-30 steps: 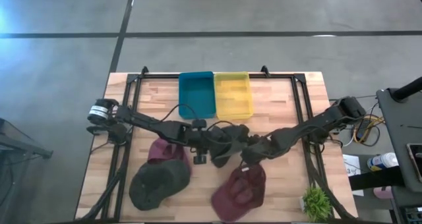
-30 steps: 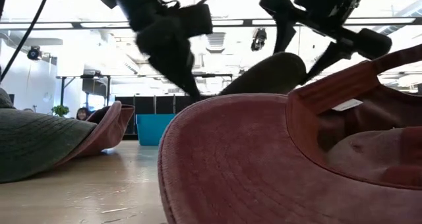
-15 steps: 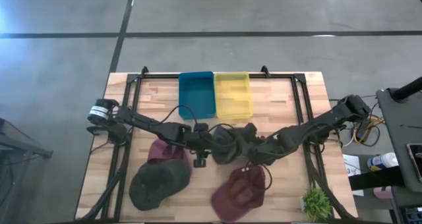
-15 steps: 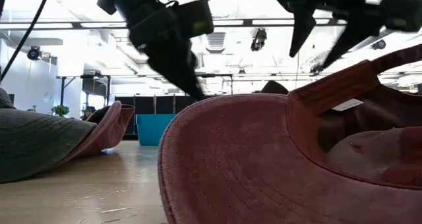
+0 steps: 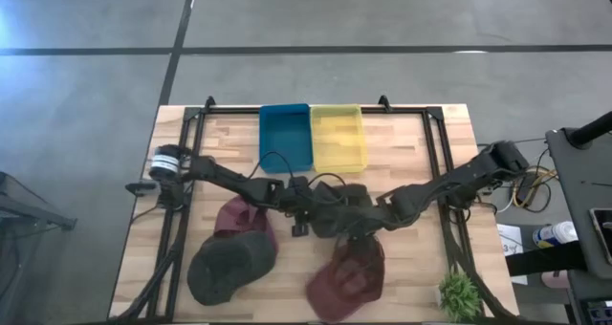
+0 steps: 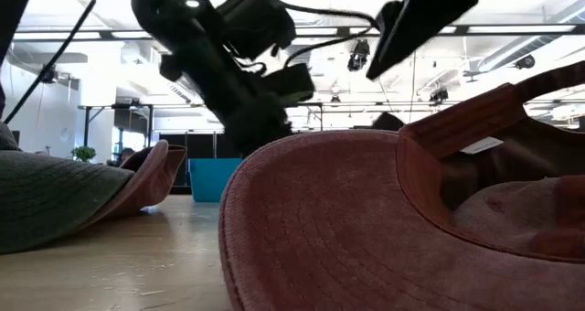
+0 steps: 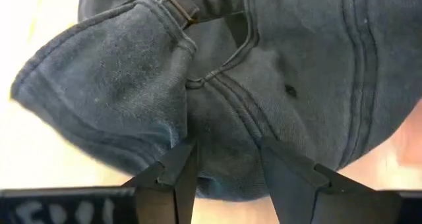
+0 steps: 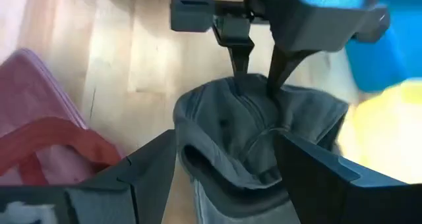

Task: Pick & Place hat
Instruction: Put the black cap into the yellow bin

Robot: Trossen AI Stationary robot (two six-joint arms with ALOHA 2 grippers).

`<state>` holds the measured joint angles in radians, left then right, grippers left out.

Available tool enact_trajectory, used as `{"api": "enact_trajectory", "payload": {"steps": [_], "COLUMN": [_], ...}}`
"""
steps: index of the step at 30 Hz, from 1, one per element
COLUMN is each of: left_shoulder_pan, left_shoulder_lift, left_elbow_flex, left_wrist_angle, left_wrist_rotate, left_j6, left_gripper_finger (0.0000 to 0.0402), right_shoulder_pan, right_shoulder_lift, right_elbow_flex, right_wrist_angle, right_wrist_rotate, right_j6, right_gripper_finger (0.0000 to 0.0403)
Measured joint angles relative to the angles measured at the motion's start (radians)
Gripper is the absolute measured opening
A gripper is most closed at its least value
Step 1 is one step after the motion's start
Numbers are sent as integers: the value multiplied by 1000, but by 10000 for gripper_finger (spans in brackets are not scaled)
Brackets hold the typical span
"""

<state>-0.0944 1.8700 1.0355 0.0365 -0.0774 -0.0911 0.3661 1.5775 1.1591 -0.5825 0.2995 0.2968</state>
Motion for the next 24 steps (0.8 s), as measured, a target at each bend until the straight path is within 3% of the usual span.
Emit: {"api": "enact_trajectory", "payload": {"steps": [8,14,17,21,24], "left_shoulder_pan": [-8,3,6,-17,-55], "left_shoulder_lift": [7,49,66,-36,-111], "left_elbow_flex": [60,52,48,43,7], "left_wrist_angle": [30,88,43,-64,-97], "left_wrist_rotate": [8,-50,-77,-102,-180], "left_j6": [-19,-8,-38,-88,-101], "left_gripper_finger": [158,158,158,158,158], "right_shoulder_pan": [-64,-169,-218,-259,-280], "right_shoulder_lift": [35,30,60,103,124], "right_elbow_flex": [-2,-2,-3,-5,-5], "right_wrist_angle": [-92,-67,-48,-18,10], "right_wrist_rotate": [-37,-50,-103,-166,-179], "right_j6": [293,446,460,454,443], "right_gripper_finger": [246,225,203,155,110]}}
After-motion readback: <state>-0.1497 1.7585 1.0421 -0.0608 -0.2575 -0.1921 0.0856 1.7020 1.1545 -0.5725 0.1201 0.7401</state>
